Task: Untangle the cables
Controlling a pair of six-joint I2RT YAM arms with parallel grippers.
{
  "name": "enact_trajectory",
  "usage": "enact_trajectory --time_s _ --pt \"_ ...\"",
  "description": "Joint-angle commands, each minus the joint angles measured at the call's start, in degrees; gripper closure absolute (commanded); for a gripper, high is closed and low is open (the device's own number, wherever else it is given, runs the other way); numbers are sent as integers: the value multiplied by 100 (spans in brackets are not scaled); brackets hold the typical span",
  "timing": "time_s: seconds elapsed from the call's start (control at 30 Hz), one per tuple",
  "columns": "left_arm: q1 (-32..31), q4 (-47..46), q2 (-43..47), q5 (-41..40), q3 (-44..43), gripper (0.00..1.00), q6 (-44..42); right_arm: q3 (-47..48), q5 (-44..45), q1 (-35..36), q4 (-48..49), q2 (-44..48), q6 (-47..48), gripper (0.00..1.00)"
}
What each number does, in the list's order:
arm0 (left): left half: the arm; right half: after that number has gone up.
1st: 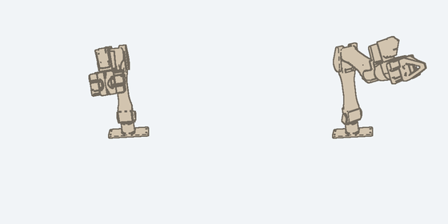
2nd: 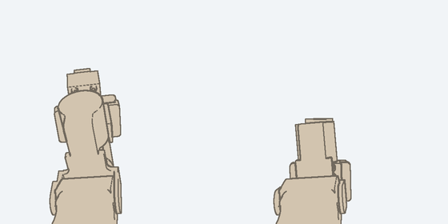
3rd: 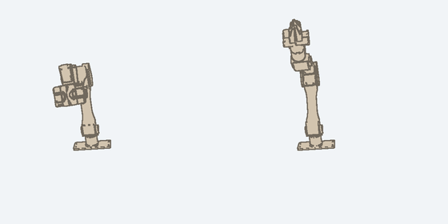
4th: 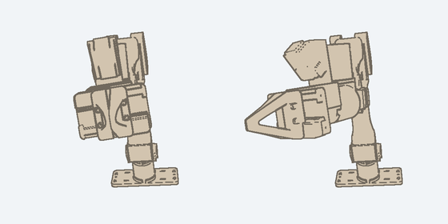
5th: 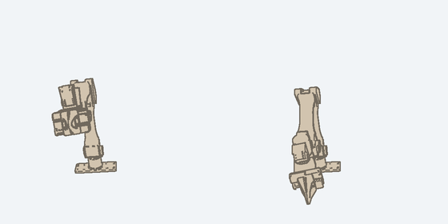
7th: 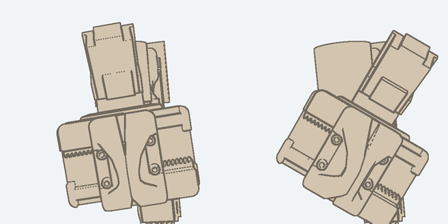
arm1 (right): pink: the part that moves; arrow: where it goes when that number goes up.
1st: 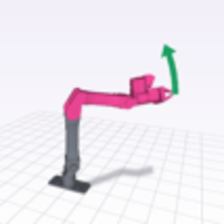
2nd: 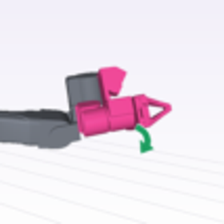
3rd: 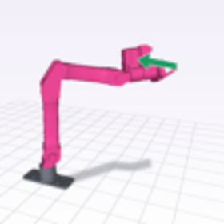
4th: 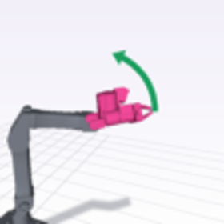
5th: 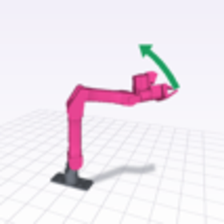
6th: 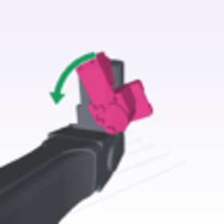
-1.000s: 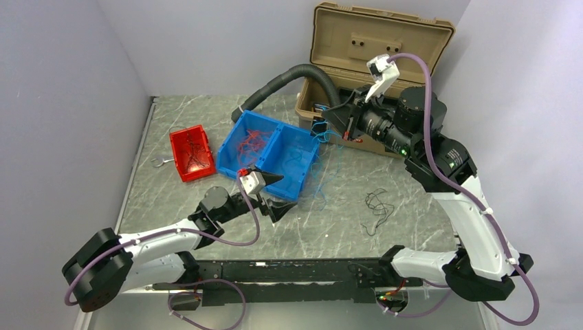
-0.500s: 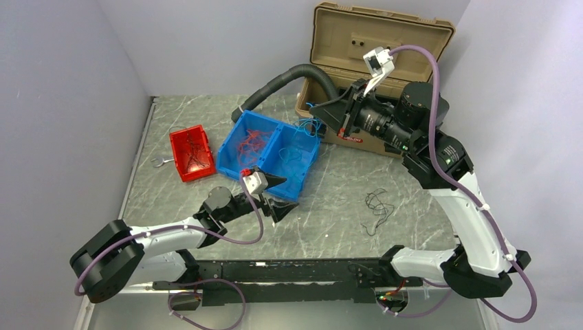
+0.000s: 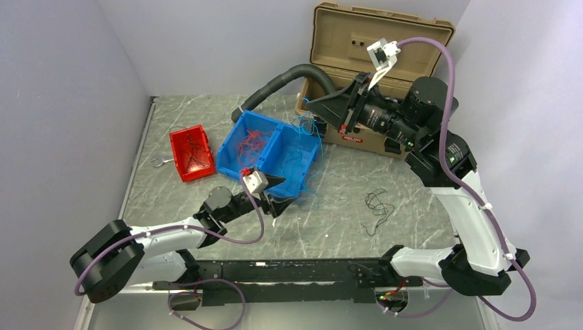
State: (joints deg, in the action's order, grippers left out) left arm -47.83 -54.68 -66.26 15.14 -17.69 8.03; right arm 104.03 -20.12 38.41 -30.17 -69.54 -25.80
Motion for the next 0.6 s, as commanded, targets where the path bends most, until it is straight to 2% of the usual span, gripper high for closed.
enact_trajectory --time_s 0.0,0.07,0.13,0.23,0.27,0.3,0.4,0.57 --pt "-20 -547 -59 225 -27 28 -131 258 -320 25 345 32 -210 100" --pt "-19 -558 -138 324 -73 32 -99 258 -442 25 417 37 -292 100" --pt "-24 -370 -195 393 -201 43 -111 246 -593 25 539 34 -414 100" --pt "-26 -356 -304 813 -312 76 -107 256 -637 17 597 19 -500 100" --pt "-28 -251 -327 922 -380 95 -116 278 -556 25 570 26 -478 100" --pt "-30 -90 -343 934 -449 100 -111 301 -413 25 522 42 -430 100" --pt "-27 425 -287 355 -575 100 -37 428 267 20 210 121 -129 100" --pt "33 1600 -7 -1416 -747 100 72 634 2422 25 -398 365 573 100"
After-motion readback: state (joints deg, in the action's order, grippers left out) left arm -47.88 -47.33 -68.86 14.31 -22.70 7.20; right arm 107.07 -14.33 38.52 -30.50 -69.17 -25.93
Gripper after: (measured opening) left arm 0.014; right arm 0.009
